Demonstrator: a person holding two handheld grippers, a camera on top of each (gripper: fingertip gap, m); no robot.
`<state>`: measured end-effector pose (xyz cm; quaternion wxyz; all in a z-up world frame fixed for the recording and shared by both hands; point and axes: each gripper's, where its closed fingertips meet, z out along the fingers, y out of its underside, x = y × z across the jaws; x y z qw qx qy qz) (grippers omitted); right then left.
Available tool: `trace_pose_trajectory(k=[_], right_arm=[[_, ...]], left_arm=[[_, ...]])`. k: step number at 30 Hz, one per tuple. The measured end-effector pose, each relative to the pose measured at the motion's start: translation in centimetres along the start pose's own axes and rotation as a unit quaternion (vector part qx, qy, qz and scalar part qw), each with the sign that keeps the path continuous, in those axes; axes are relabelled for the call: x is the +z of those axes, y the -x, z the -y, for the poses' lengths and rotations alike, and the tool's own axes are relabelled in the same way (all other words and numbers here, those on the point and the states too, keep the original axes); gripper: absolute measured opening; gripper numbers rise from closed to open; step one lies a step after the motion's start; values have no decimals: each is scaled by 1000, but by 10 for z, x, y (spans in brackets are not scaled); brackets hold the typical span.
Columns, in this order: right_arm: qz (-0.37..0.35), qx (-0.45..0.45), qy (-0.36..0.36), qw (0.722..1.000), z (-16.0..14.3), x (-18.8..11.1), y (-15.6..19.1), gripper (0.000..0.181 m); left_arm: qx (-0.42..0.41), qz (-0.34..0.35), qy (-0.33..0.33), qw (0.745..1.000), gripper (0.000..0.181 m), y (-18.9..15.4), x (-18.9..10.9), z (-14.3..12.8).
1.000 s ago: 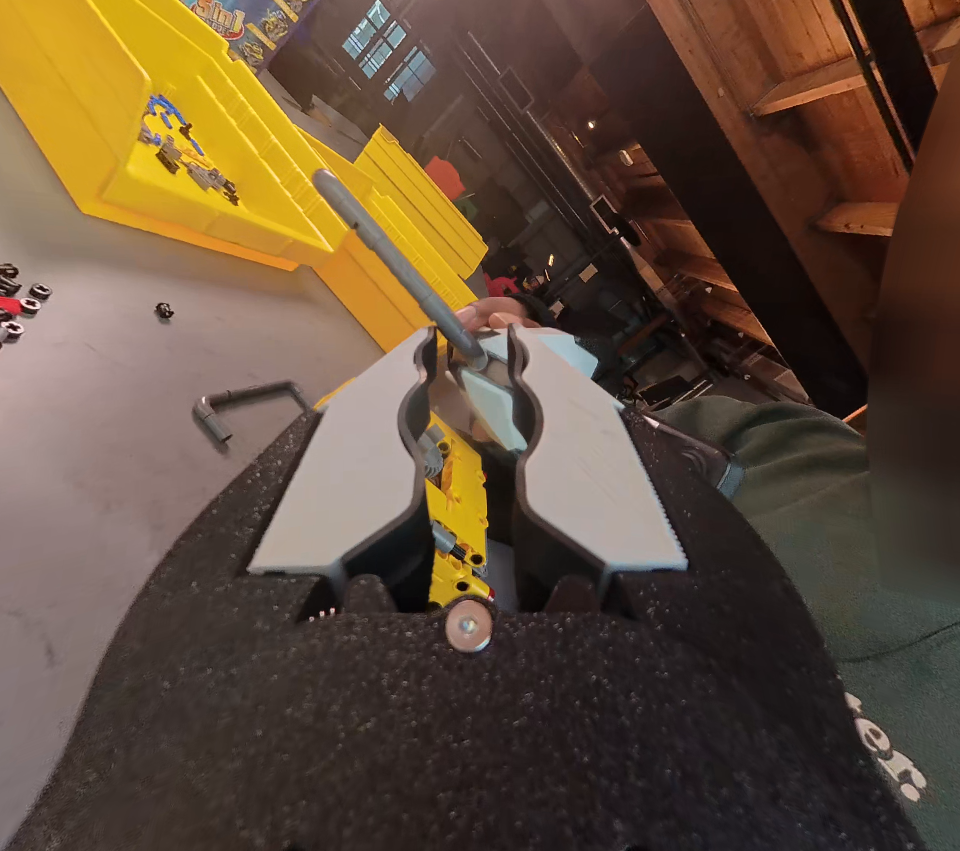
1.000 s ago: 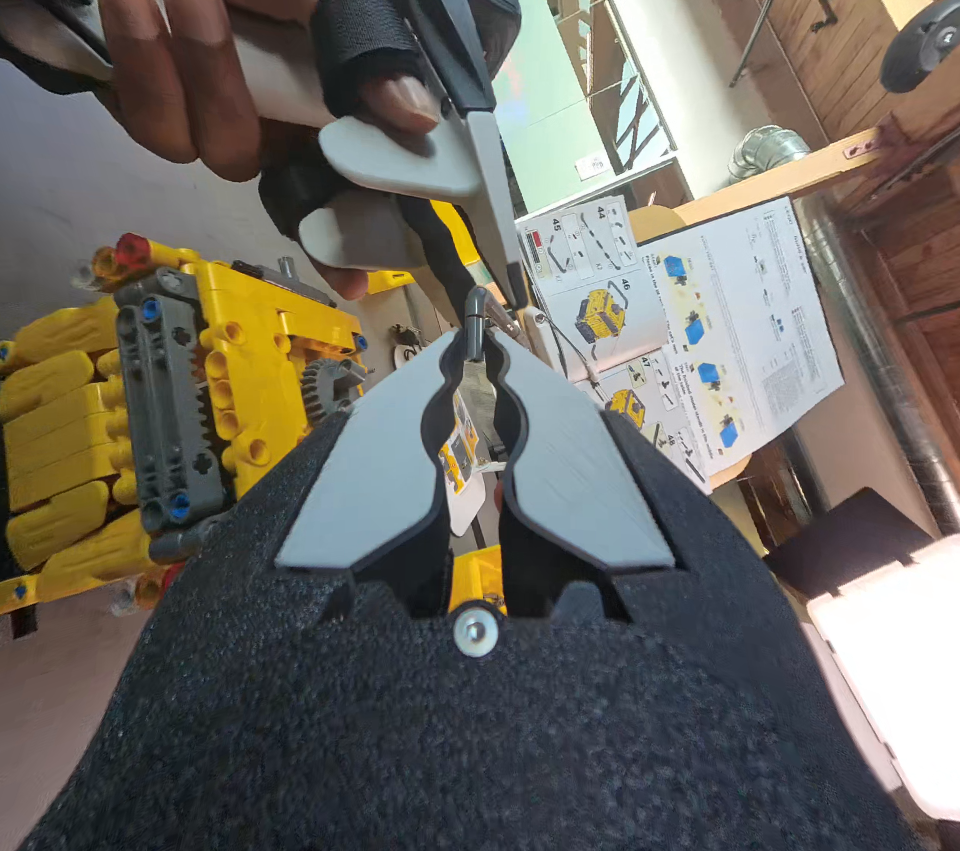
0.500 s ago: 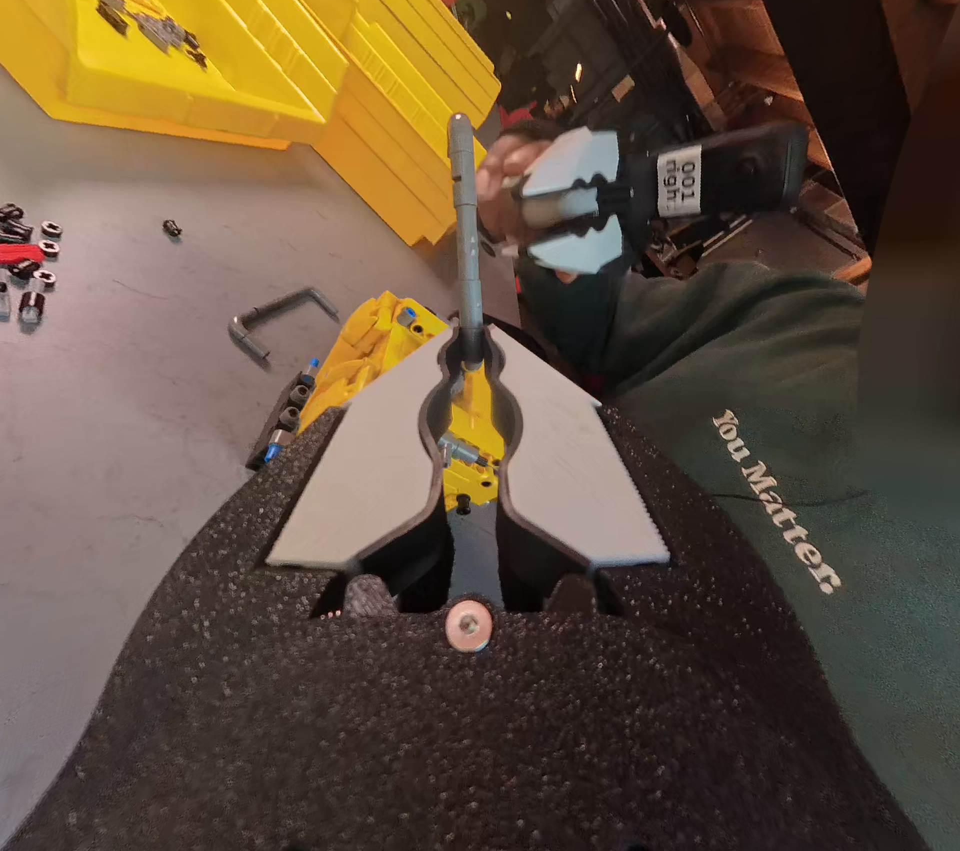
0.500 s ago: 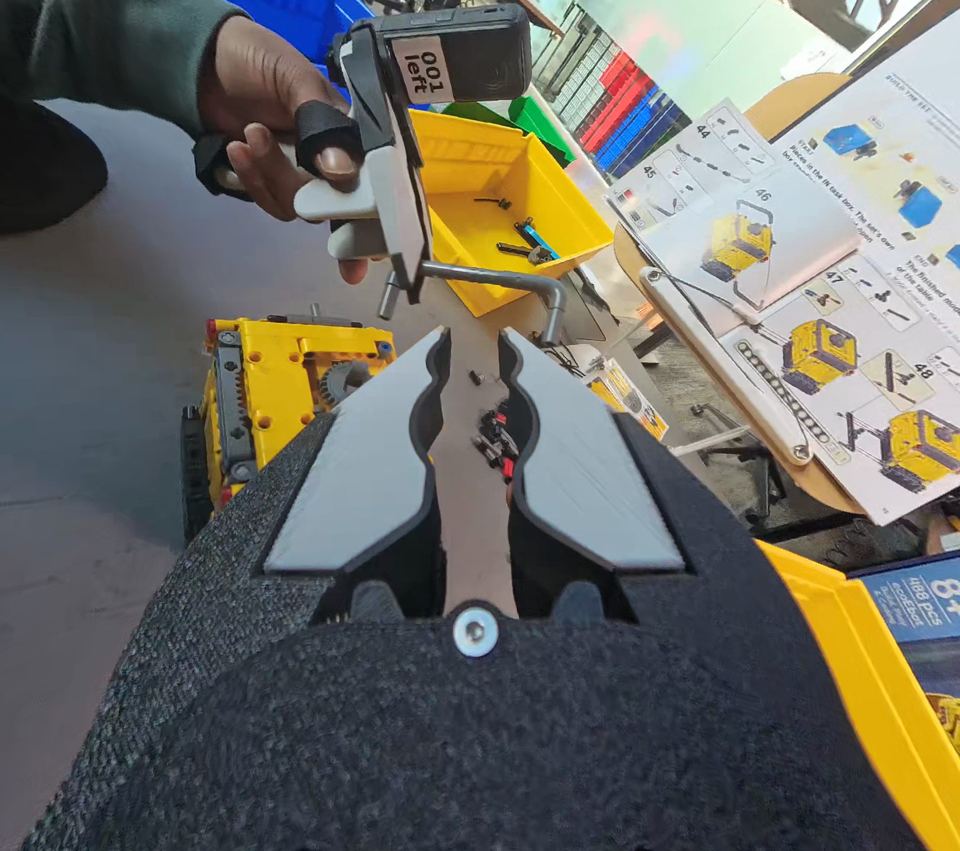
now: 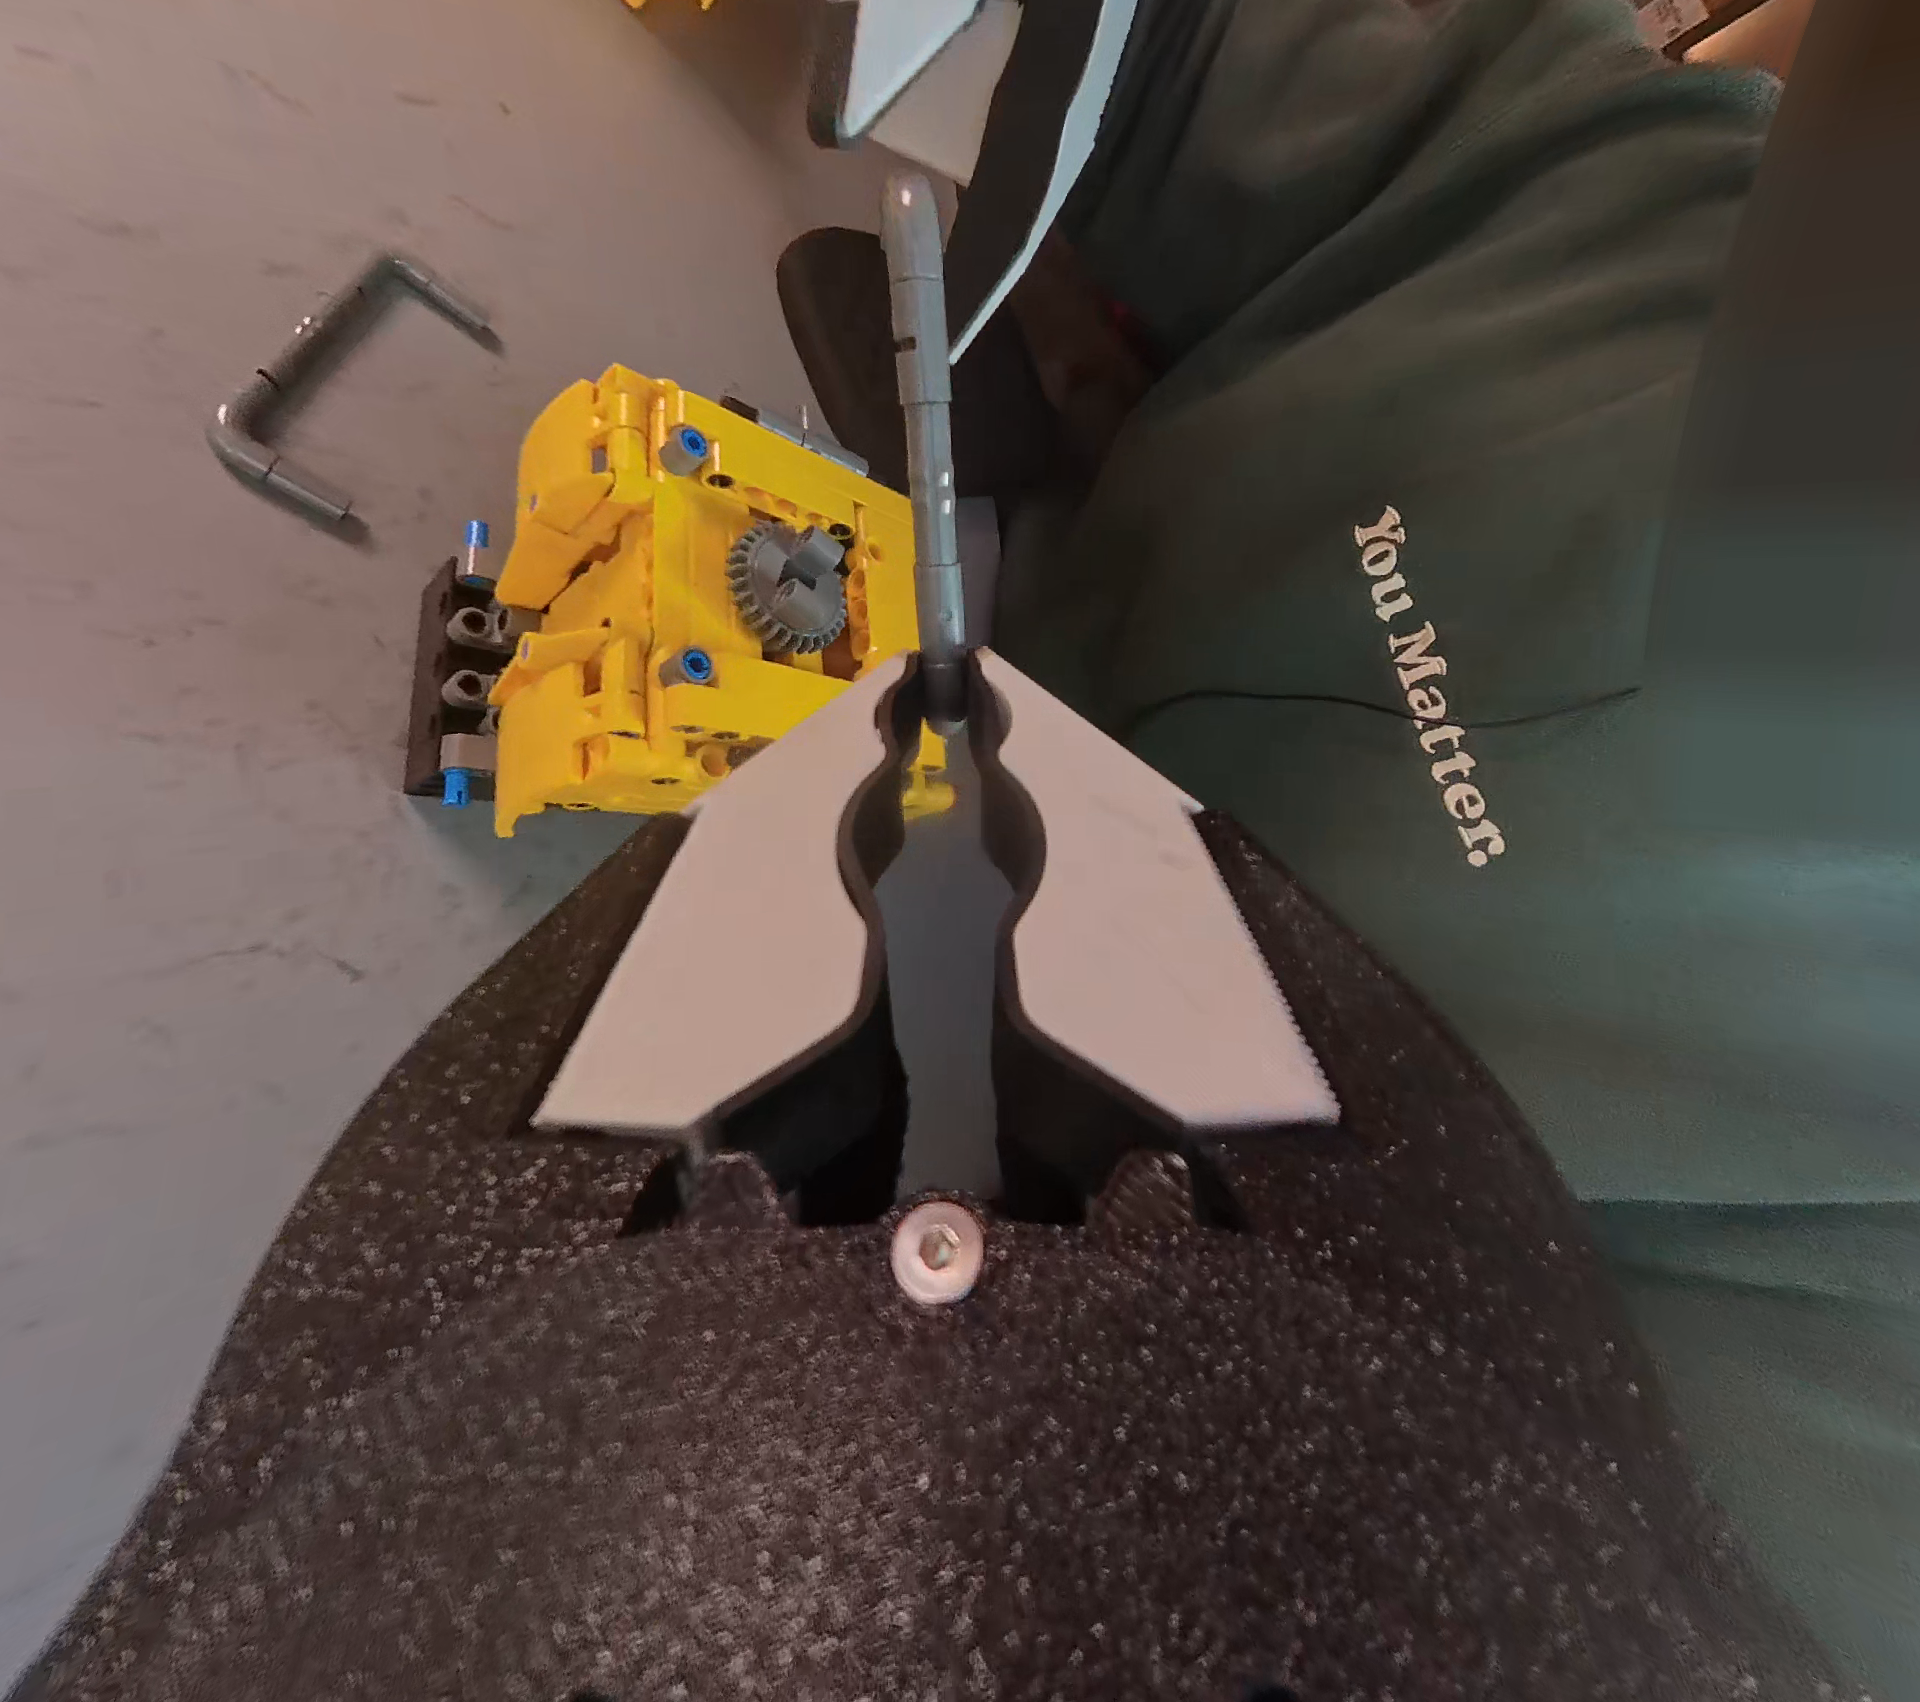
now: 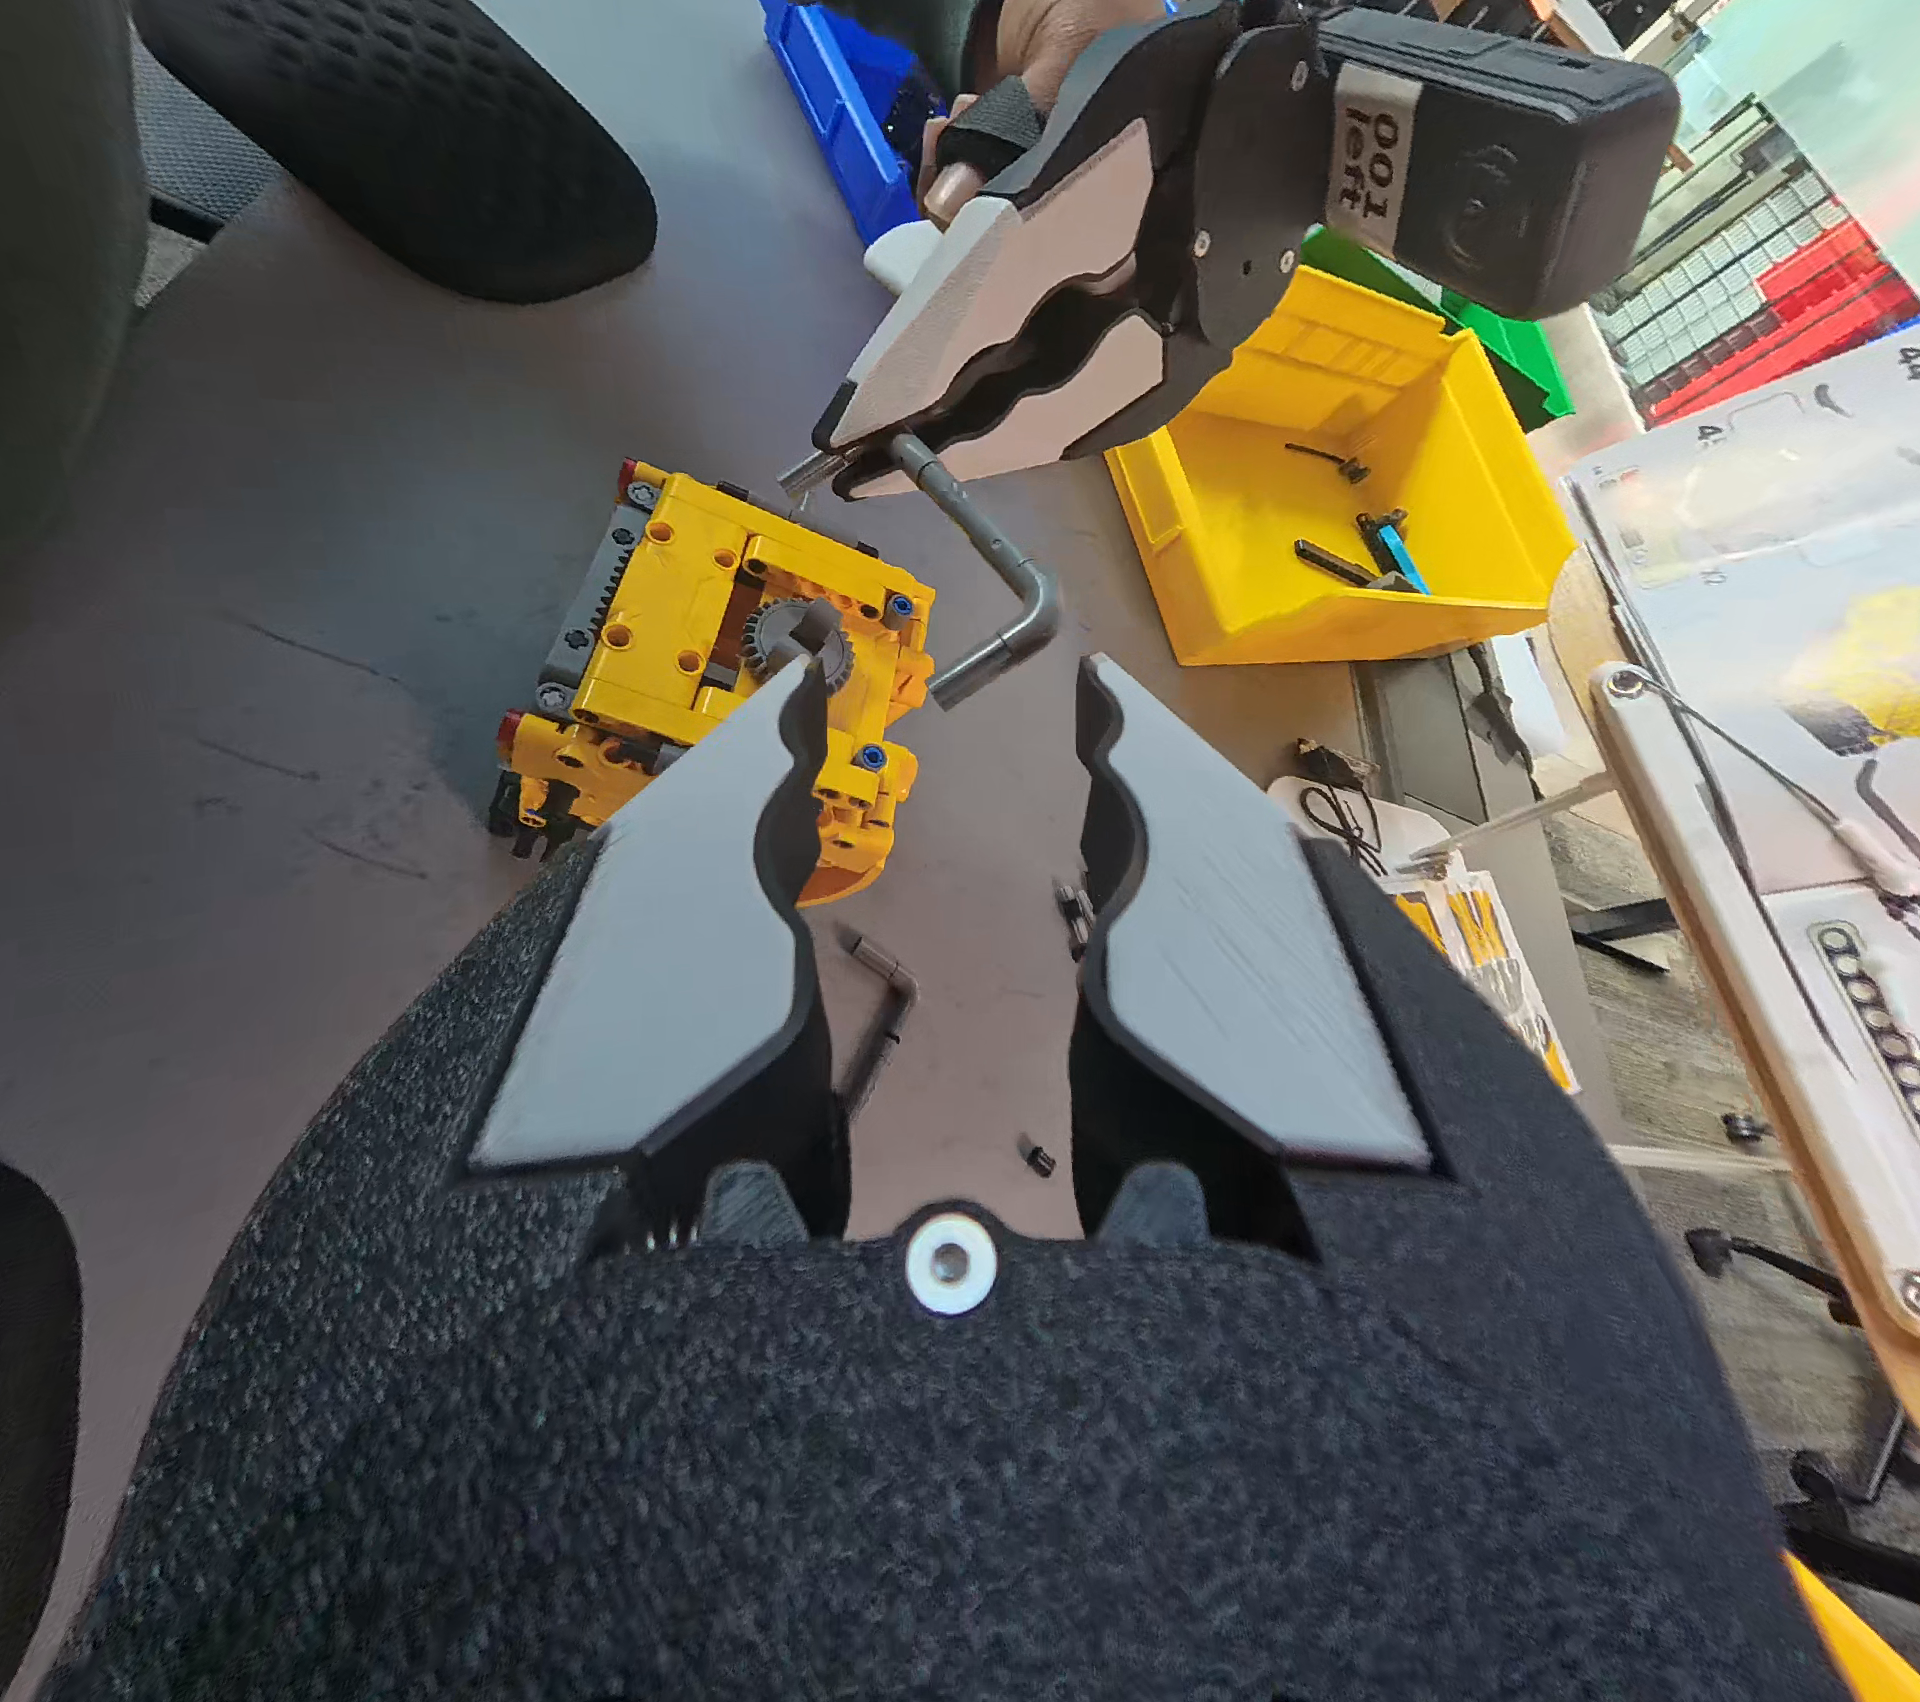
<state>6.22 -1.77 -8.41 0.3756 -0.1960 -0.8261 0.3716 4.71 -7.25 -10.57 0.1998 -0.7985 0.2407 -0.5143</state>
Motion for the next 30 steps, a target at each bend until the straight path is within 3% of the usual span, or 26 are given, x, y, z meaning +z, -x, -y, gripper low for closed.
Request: trace_pose_trajectory(k=[4, 10, 14, 21, 26, 30], right_arm=[[-9, -24, -8, 1000, -3, 8, 1, 37], [6, -21, -25, 999, -6, 13, 3, 35], [15, -3, -32, 999, -10, 15, 3, 19], [17, 183, -27, 983, -26, 20, -3, 8], [42, 380, -17, 924, -38, 24, 0, 8], [52, 438, -18, 897, -49, 23, 0, 8]], left_arm=[[-7, -17, 18, 1000, 6, 4, 2, -3], [-20, -50, 36, 998, 6, 10, 4, -7], [-21, -64, 50, 996, 6, 12, 6, -10], [-24, -58, -16, 998, 7, 24, -7, 2], [-57, -31, -73, 995, 7, 43, -14, 9], [-52, -1, -93, 994, 7, 54, -10, 10]])
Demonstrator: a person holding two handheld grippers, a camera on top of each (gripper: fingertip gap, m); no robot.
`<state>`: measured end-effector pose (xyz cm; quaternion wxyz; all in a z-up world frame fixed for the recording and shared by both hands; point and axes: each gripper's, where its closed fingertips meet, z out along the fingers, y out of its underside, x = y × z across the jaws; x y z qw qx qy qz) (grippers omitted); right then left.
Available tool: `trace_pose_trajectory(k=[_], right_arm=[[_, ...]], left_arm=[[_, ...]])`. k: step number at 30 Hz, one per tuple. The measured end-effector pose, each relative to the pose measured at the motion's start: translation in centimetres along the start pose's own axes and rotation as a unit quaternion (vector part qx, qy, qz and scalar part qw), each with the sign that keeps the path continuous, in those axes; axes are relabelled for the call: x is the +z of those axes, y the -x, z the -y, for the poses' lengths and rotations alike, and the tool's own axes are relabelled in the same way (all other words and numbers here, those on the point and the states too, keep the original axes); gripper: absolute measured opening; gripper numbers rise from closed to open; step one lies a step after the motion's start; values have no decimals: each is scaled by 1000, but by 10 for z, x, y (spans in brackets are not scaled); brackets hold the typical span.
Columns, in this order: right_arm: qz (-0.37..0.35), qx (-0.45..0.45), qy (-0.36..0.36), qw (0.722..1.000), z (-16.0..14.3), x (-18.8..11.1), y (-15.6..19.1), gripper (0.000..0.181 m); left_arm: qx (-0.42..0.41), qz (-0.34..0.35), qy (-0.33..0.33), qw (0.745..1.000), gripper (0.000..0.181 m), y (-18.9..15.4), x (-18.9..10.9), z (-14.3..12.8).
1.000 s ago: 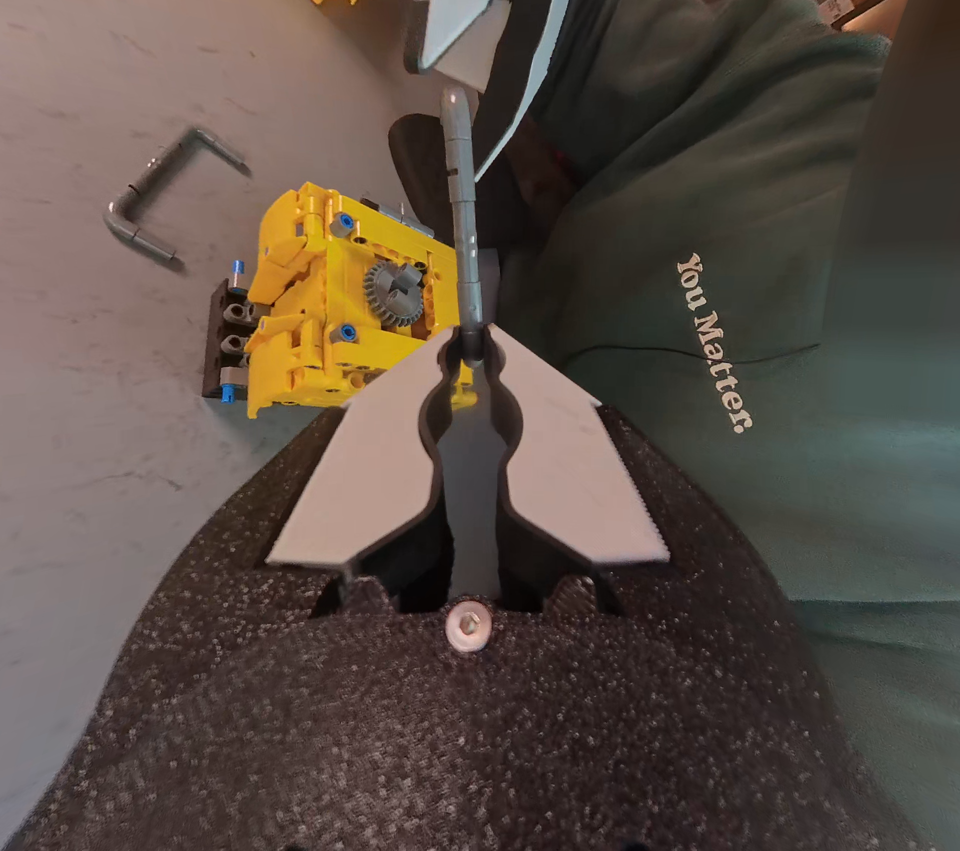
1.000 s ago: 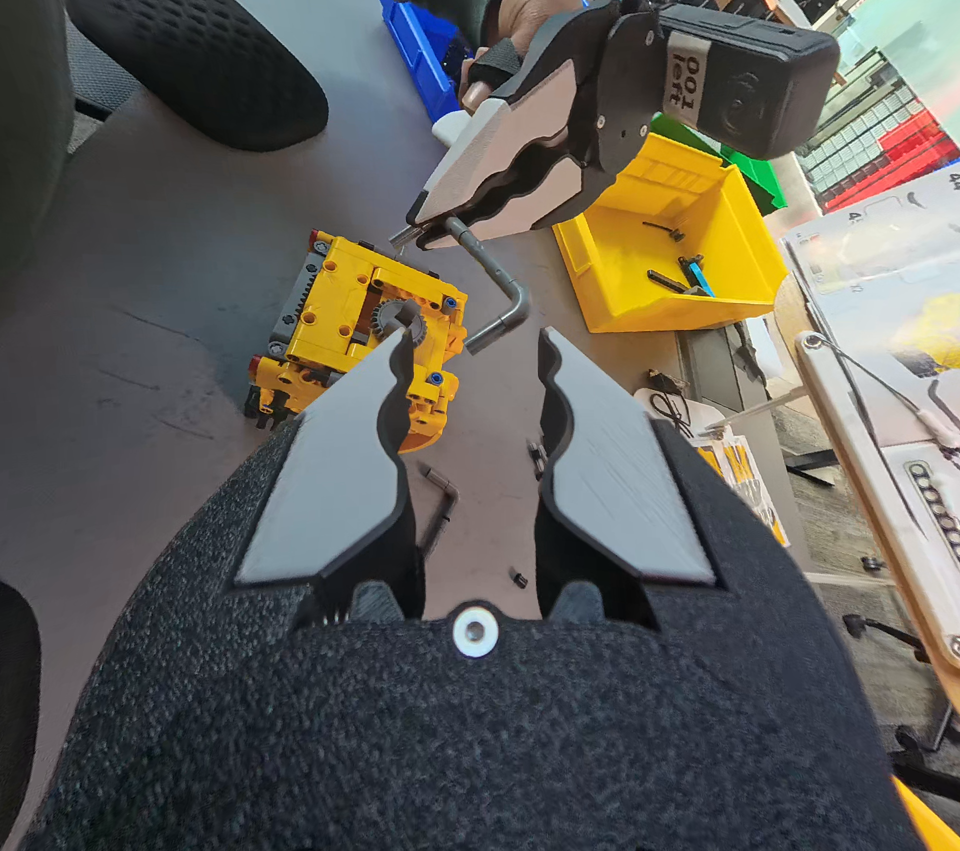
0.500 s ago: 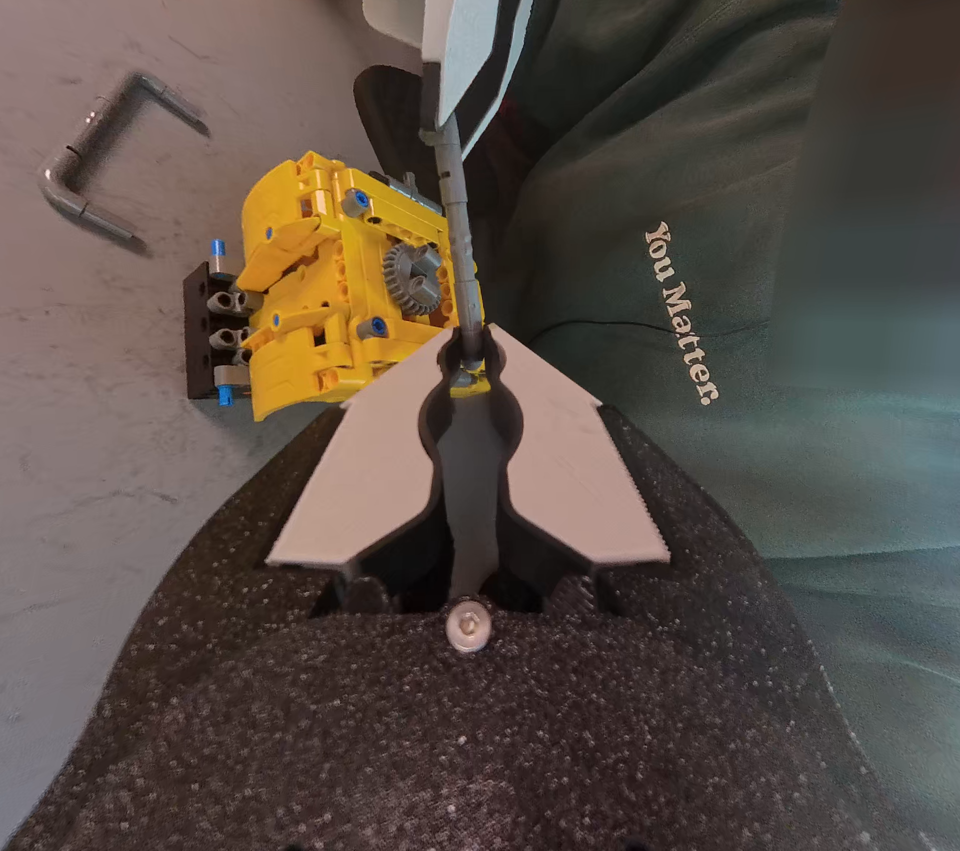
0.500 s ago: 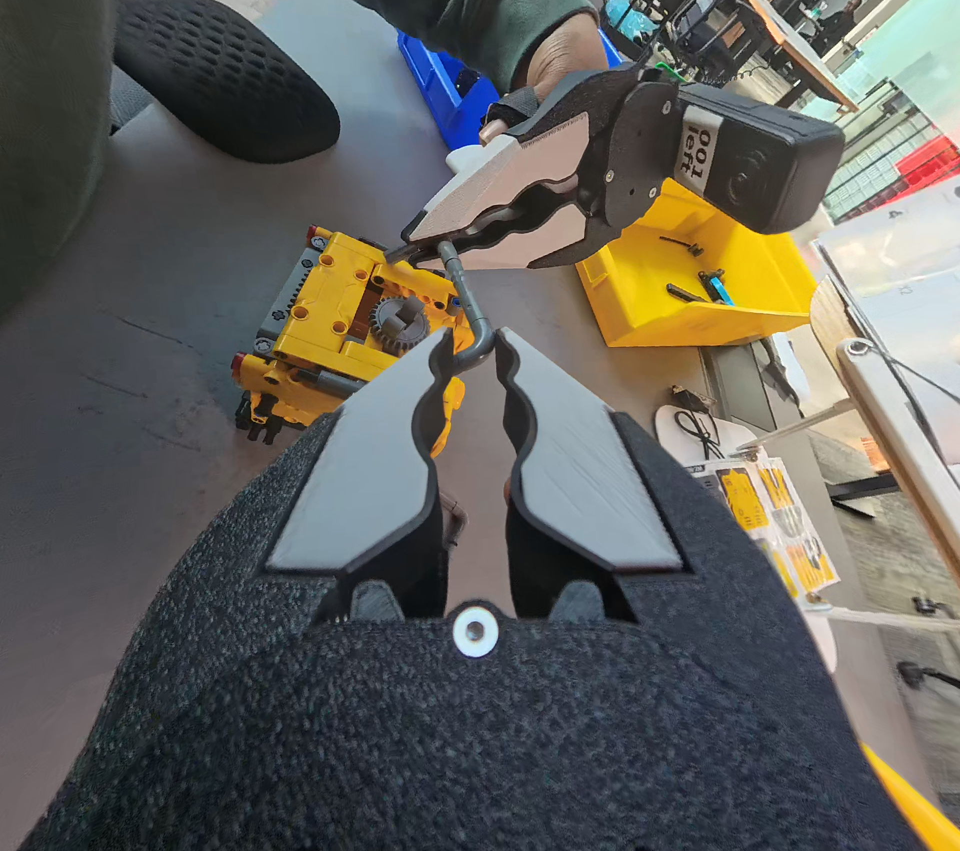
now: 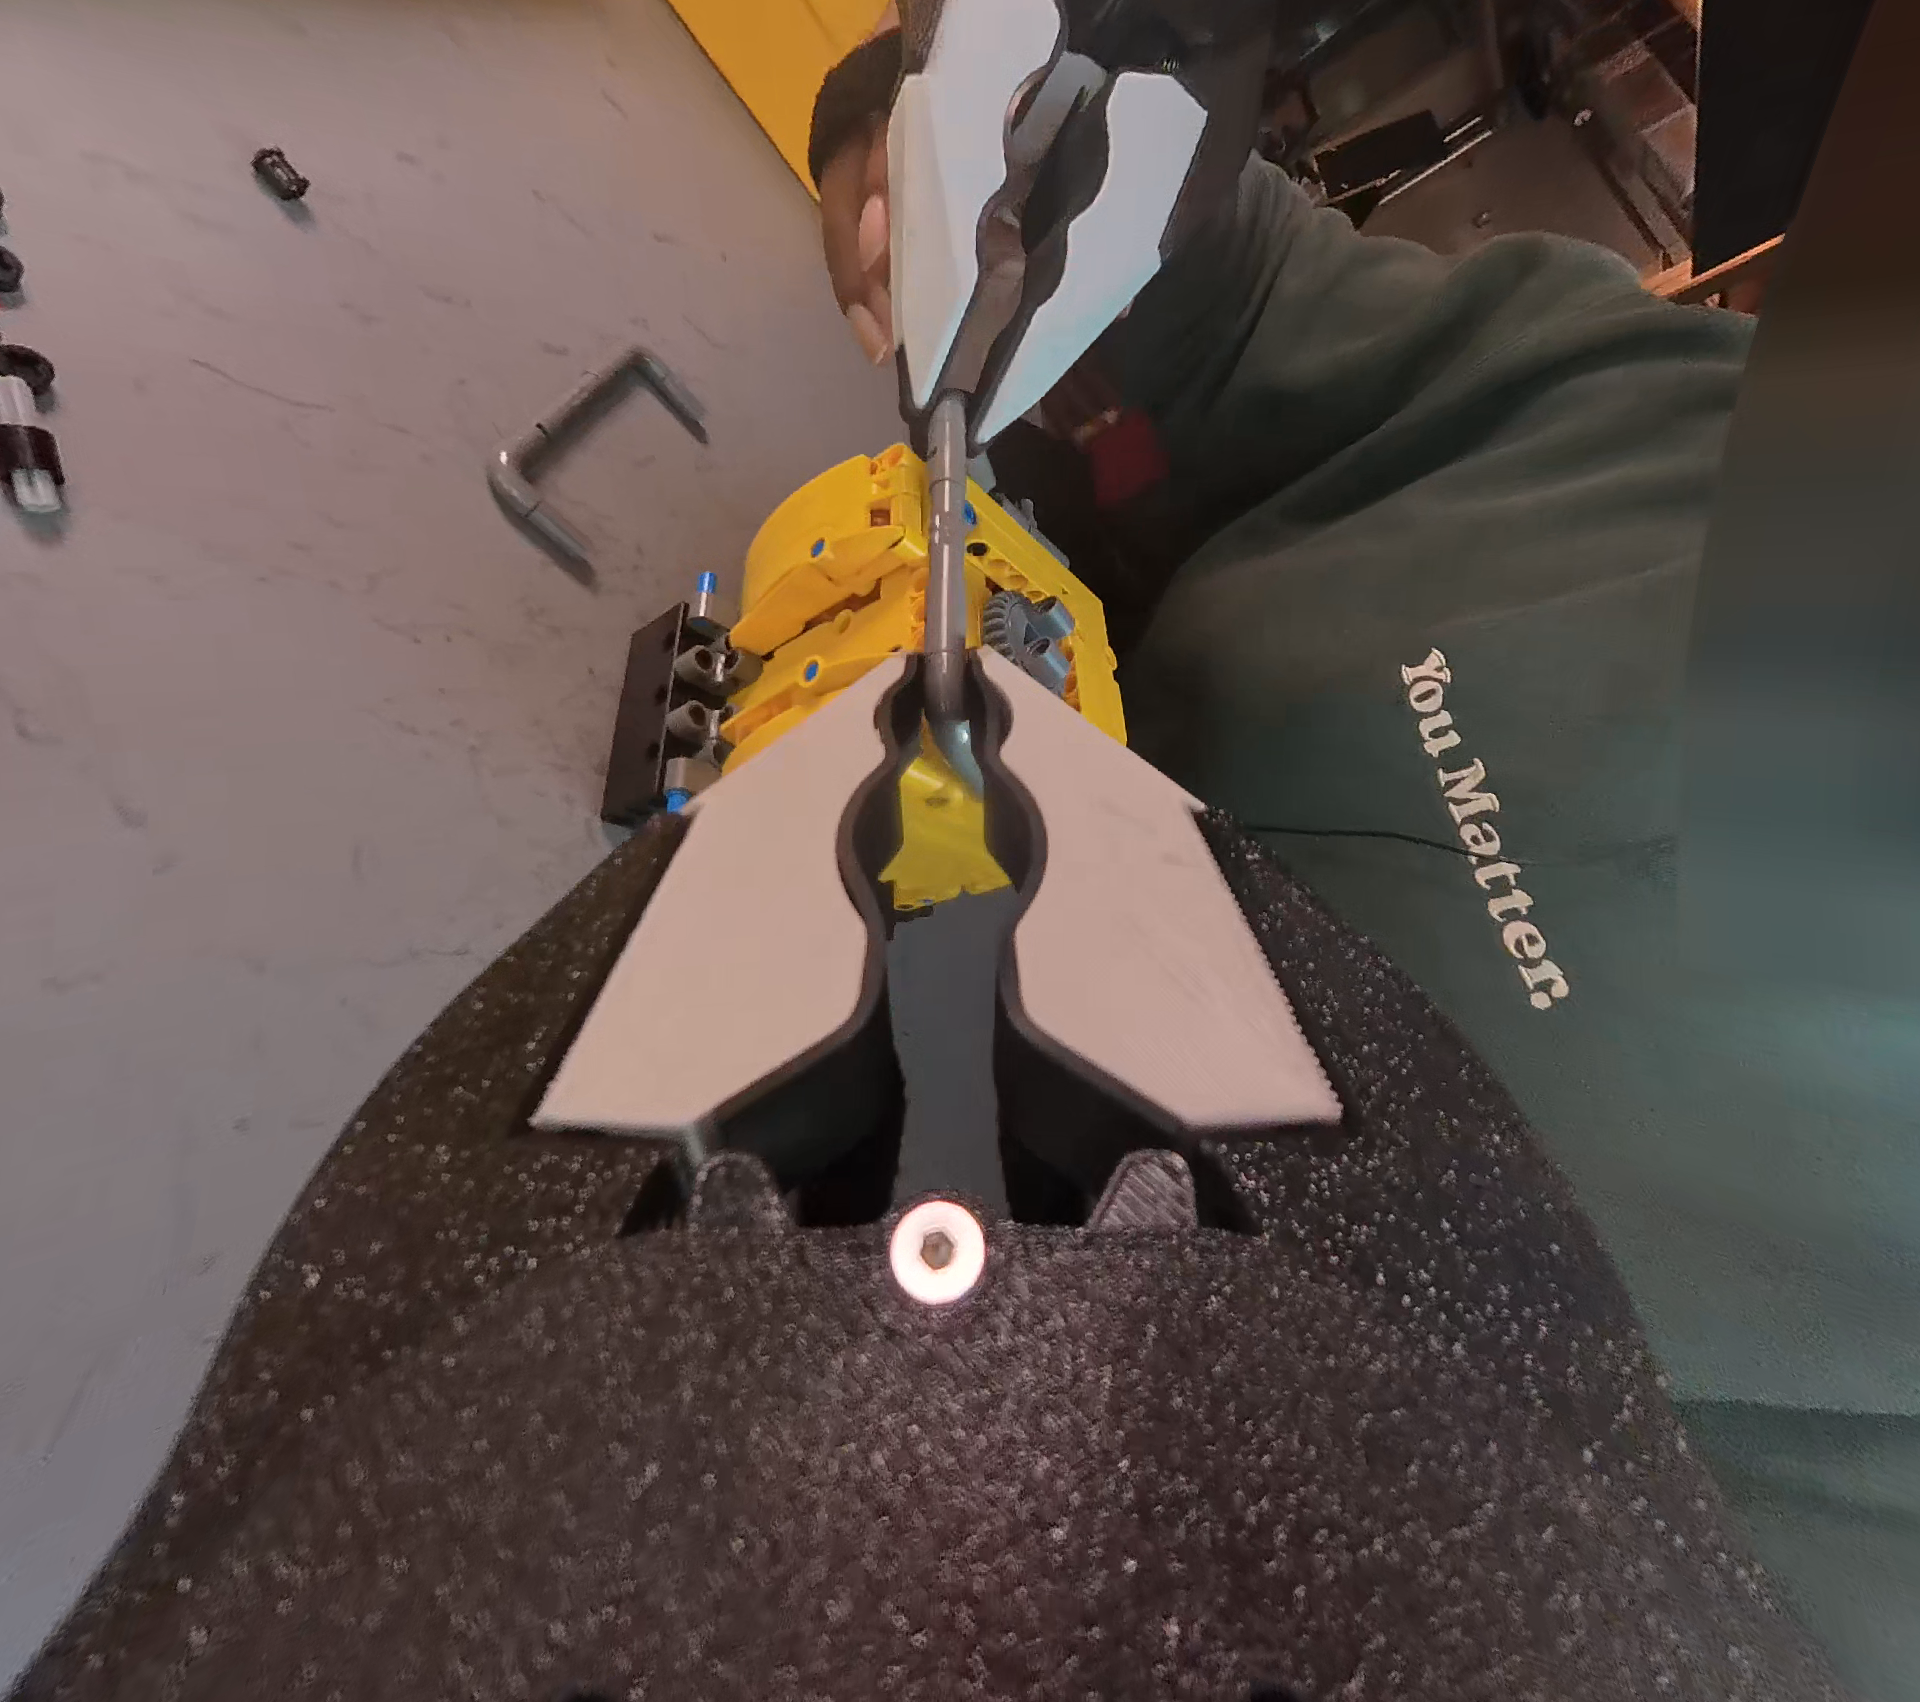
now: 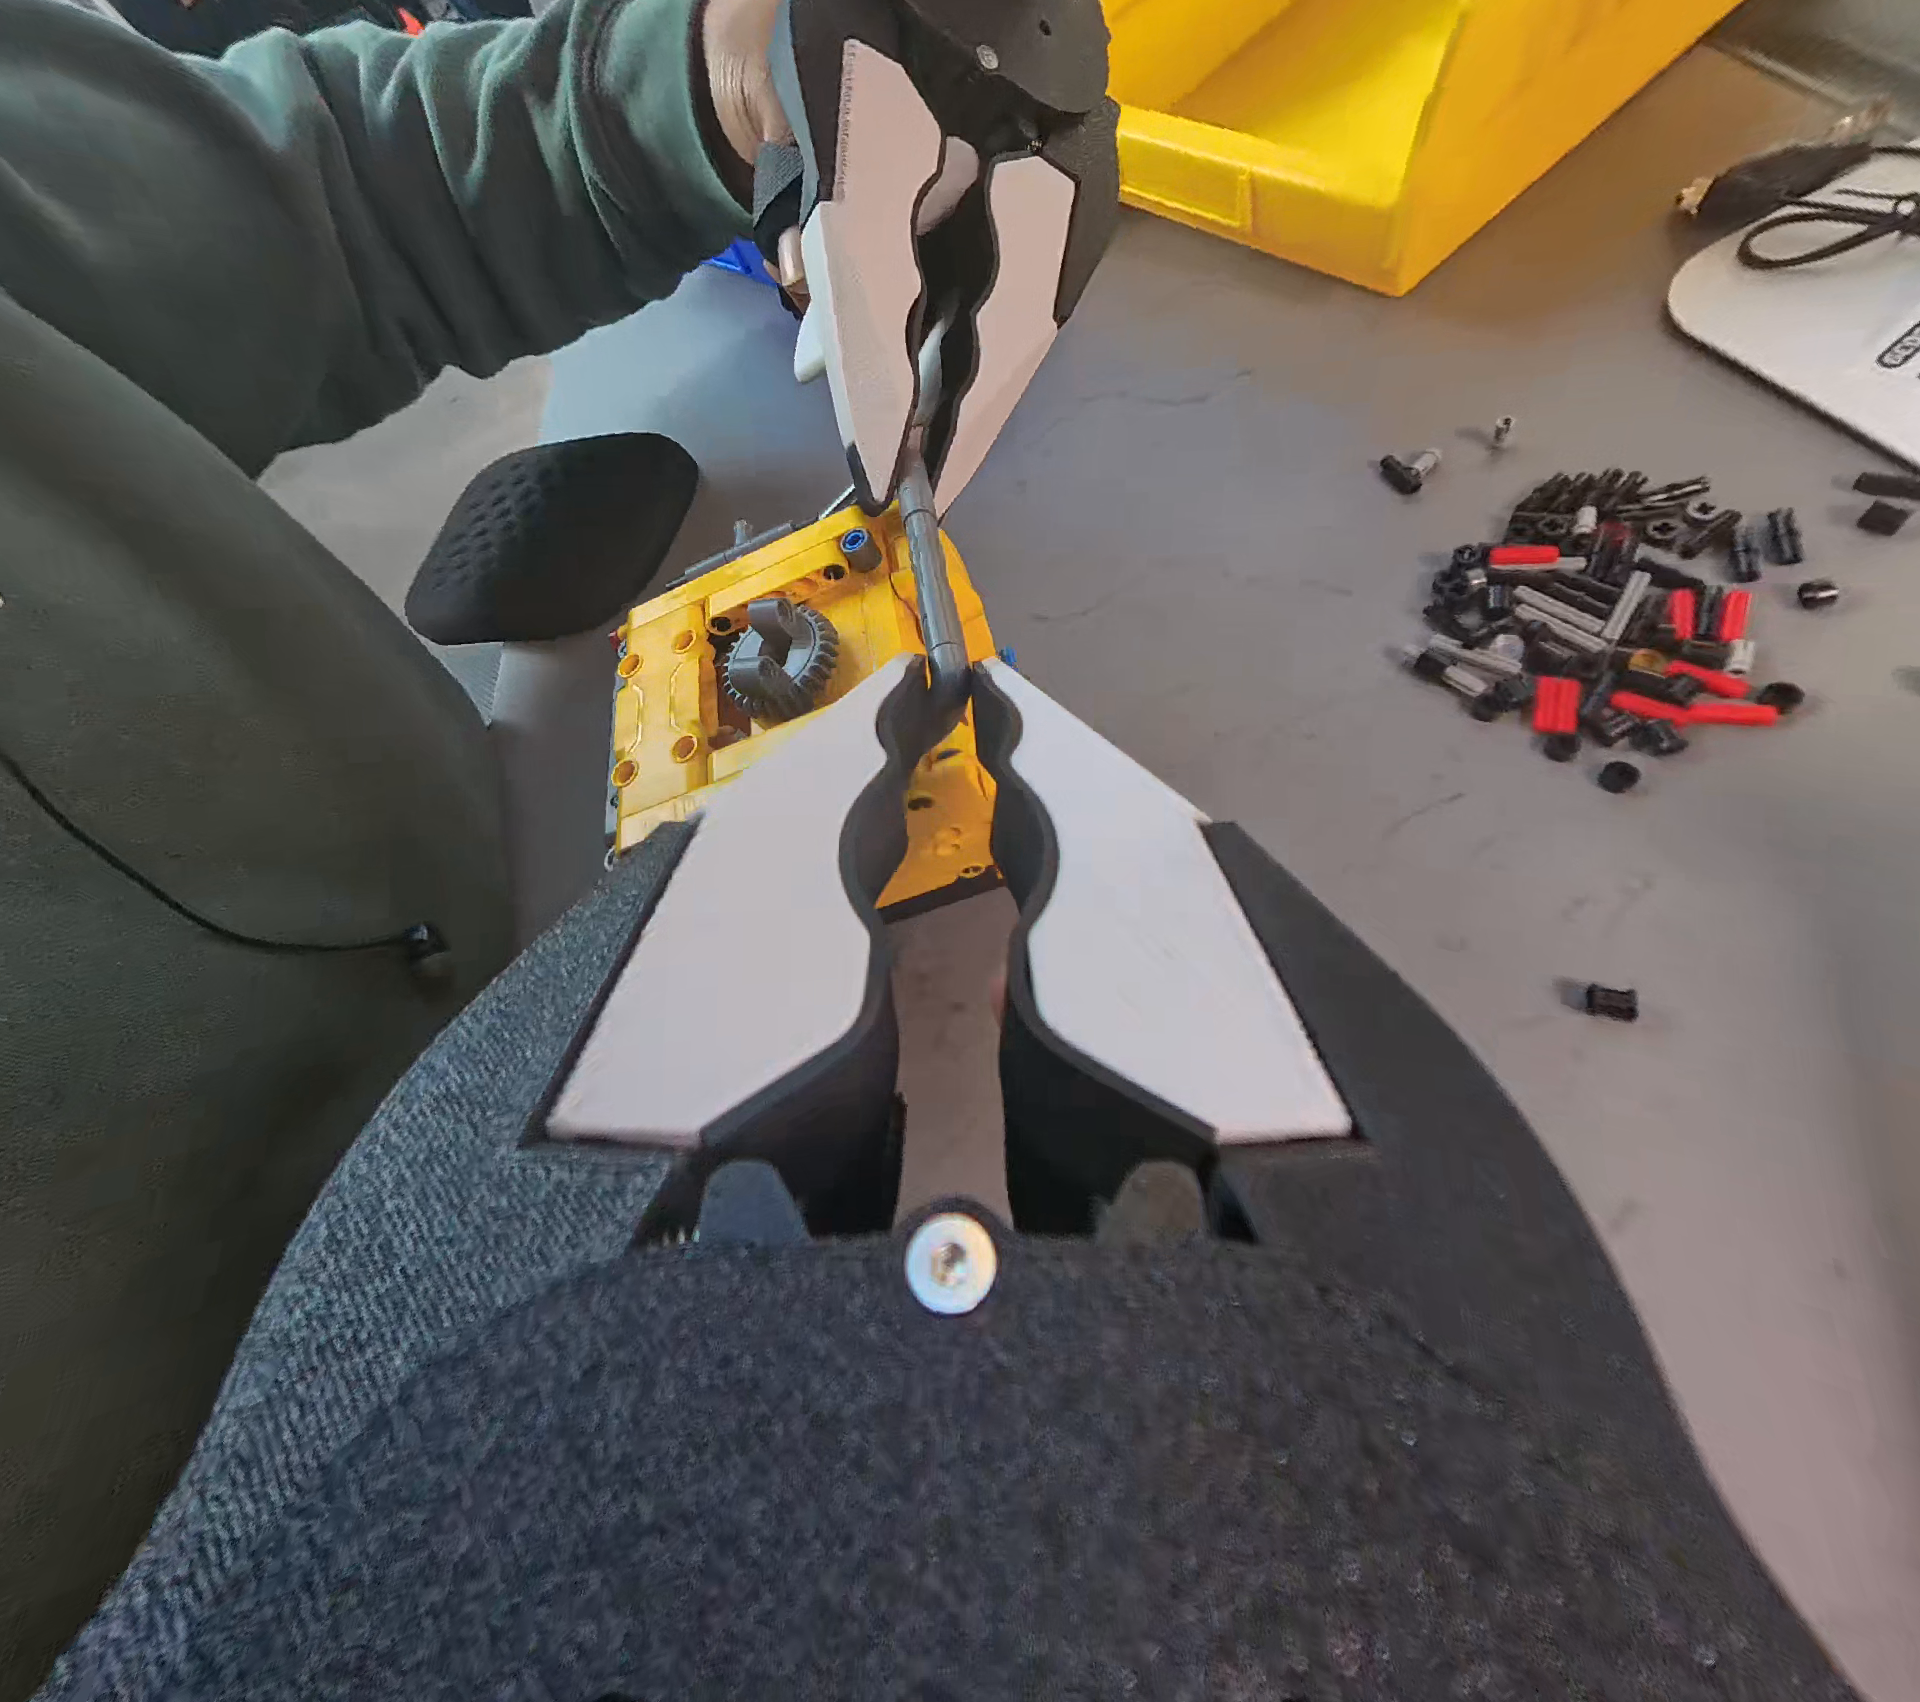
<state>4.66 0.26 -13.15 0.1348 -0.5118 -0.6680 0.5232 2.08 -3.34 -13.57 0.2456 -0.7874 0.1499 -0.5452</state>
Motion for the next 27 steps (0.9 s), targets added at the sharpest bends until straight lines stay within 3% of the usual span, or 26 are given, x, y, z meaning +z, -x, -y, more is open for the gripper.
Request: trace_pose_trajectory(k=[10, 16, 20, 24, 27], right_arm=[[40, 63, -8, 997, -11, 5, -4, 8], [43, 57, -8, 997, -11, 5, -1, 8], [40, 44, -5, 998, -11, 5, -1, 8], [39, 32, 0, 999, -11, 5, 0, 8], [42, 22, 10, 999, -12, 6, 1, 9]], left_arm=[[-18, 16, -27, 999, 15, 9, 2, -4], [83, 71, -34, 993, 38, 1, -4, -10], [189, 136, -40, 972, 61, -8, -10, -17], [281, 201, -52, 937, 96, -21, -5, -25], [330, 253, -28, 909, 106, -18, 4, -33]])
